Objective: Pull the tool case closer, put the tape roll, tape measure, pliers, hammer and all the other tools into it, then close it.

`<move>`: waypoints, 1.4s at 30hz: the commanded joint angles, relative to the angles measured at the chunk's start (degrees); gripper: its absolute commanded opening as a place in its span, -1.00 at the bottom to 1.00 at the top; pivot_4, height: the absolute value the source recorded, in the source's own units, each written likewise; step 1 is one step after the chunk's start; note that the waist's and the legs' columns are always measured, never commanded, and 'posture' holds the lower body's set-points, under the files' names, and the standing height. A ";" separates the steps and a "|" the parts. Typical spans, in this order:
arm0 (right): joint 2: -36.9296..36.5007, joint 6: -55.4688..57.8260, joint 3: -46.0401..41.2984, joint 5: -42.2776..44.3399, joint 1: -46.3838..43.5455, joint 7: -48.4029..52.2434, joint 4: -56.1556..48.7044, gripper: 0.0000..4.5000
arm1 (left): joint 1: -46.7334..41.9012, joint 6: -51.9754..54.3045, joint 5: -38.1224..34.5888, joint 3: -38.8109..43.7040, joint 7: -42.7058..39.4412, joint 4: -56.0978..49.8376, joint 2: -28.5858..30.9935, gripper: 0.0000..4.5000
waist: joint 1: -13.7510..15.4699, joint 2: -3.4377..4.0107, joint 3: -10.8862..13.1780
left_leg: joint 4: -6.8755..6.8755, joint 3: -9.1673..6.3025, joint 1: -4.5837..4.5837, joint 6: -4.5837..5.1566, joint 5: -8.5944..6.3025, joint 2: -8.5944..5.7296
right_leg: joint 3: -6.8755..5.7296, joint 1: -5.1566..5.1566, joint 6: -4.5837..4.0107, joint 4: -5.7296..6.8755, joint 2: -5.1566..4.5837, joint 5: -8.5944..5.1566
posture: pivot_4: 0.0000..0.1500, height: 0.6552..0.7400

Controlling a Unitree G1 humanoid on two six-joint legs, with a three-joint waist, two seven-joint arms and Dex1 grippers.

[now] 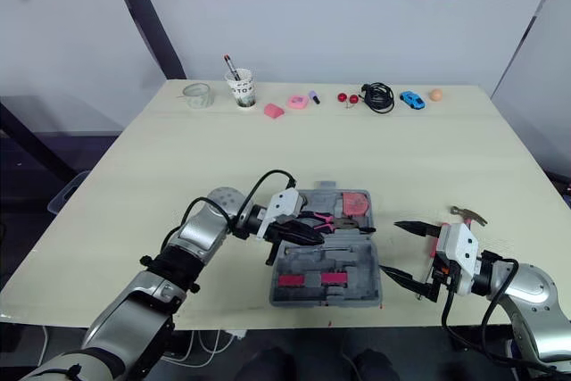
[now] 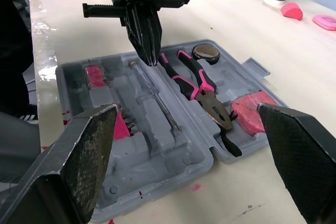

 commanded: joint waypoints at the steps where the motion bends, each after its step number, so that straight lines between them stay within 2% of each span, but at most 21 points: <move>1: -0.19 -2.25 -1.68 0.41 0.36 0.92 0.30 1.00 | -0.72 -4.32 1.77 -0.11 0.50 4.48 -0.46 -0.99 | 0.00 0.00 0.00 | 0.00 0.00 0.01 0.00 0.00 0.00 | 0.00 0.00 0.00 0.00 0.00 0.00 | 1.00 1.00; 11: -0.29 -3.55 -1.76 0.32 0.69 1.32 1.35 1.00 | -1.31 -11.02 9.03 -2.17 5.88 19.45 -3.57 -0.99 | 0.08 0.02 -0.05 | 0.01 -0.01 0.01 0.00 0.00 -0.01 | 0.01 0.03 0.01 0.00 0.01 0.01 | 1.00 1.00; 19: -0.12 -3.38 -1.30 0.16 1.04 0.81 0.72 1.00 | -0.45 -11.99 10.11 -1.86 6.69 21.28 -3.54 -0.99 | -0.02 0.12 -0.39 | 0.16 -0.12 0.25 0.00 0.00 -0.03 | 0.05 0.34 -0.05 0.00 0.05 -0.03 | 1.00 1.00; 27: 1.78 -1.58 -2.87 2.53 1.99 -2.02 -0.34 1.00 | 2.88 -1.53 -3.35 8.01 2.71 5.82 -1.97 -0.99 | -0.13 0.12 -0.34 | 0.16 -0.18 0.07 0.00 0.00 0.01 | 0.04 0.22 0.00 0.02 0.09 0.00 | 1.00 1.00; 40: 4.65 -1.71 -10.17 3.26 6.47 -9.36 0.98 1.00 | 18.20 15.21 -17.55 23.99 11.97 -19.72 6.93 -0.99 | -0.18 0.15 -0.32 | 0.14 -0.17 0.11 0.00 0.00 0.05 | 0.05 0.22 -0.02 0.02 0.08 -0.01 | 1.00 1.00; 41: 4.78 -1.49 -11.19 3.65 6.98 -10.02 1.20 1.00 | 20.18 14.99 -17.45 25.12 13.06 -20.91 7.54 -0.76 | -0.15 0.15 -0.32 | 0.14 -0.18 0.12 0.00 0.00 0.05 | 0.04 0.22 -0.02 0.02 0.08 -0.01 | 1.00 1.00; 42: 4.78 -1.42 -12.10 3.64 7.59 -10.63 1.45 1.00 | 22.12 15.15 -17.68 26.14 13.80 -22.20 8.01 -0.65 | -0.14 0.16 -0.33 | 0.14 -0.17 0.12 0.00 0.00 0.05 | 0.05 0.22 -0.05 0.02 0.08 -0.03 | 1.00 1.00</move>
